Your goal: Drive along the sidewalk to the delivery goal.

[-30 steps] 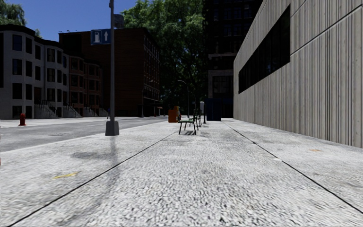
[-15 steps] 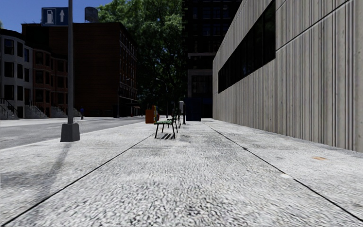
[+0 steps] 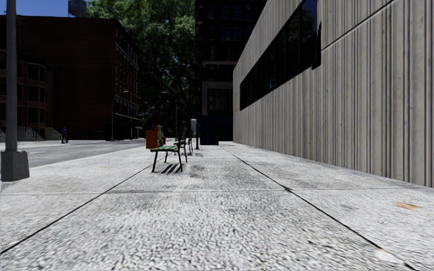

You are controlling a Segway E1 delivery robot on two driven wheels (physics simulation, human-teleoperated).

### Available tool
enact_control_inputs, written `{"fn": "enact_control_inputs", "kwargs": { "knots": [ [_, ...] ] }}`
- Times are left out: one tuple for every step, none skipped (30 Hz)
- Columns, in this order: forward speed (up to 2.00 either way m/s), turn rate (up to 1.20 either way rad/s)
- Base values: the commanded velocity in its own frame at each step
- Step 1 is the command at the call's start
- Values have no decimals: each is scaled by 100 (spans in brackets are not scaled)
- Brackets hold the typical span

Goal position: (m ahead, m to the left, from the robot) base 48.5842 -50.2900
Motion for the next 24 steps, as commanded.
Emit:
{"fn": "enact_control_inputs", "kwargs": {
  "knots": [
    [200,0],
    [200,0],
    [200,0],
    [200,0],
    [200,0],
    [200,0],
    [200,0],
    [200,0],
    [200,0],
    [200,0],
    [200,0],
    [200,0],
    [200,0],
    [200,0],
    [200,0],
    [200,0],
    [200,0],
    [200,0],
    [200,0],
    [200,0],
    [200,-4],
    [200,-11],
    [200,-17],
    [200,-22]
  ]
}}
